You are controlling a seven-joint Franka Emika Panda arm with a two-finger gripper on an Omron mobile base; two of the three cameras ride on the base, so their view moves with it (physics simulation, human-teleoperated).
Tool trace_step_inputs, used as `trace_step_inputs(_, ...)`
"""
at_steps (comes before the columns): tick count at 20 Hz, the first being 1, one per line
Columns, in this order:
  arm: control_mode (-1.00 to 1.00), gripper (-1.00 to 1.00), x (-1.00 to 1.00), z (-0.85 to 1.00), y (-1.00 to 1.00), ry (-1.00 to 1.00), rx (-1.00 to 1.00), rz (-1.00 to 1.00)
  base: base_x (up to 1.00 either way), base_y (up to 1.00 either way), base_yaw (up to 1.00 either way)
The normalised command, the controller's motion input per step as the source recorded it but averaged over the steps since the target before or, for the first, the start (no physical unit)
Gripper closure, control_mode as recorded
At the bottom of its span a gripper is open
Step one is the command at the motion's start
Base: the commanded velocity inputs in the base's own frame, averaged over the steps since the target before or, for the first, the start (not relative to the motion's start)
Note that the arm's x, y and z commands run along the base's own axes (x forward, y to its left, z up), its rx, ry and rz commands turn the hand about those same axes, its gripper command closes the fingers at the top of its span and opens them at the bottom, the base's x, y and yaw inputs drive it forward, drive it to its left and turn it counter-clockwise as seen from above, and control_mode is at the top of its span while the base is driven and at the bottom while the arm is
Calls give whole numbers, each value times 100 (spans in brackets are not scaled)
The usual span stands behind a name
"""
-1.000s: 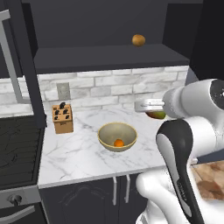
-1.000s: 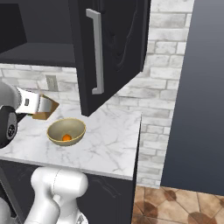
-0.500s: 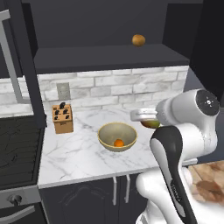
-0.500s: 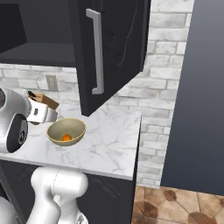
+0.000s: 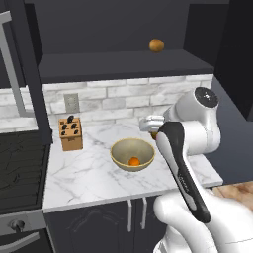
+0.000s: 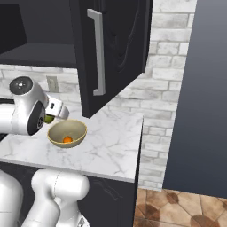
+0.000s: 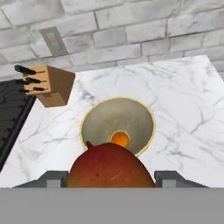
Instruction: Open the cabinet. Pick the tangerine and mango from the cabinet and place them into the bowl. Then close the cabinet.
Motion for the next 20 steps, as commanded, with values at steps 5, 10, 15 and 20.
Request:
trace_step_inputs(5, -100, 100, 20, -73, 3, 0, 0, 0, 0, 0, 0)
trace_step_inputs(10, -100, 100, 23, -60, 18, 0, 0, 0, 0, 0, 0)
trace_step_inputs(15, -100, 100, 45, -29, 16, -1, 0, 0, 0, 0, 0)
trace_step_inputs(20, -100, 100, 56, -13, 2, 0, 0, -2, 0, 0, 0)
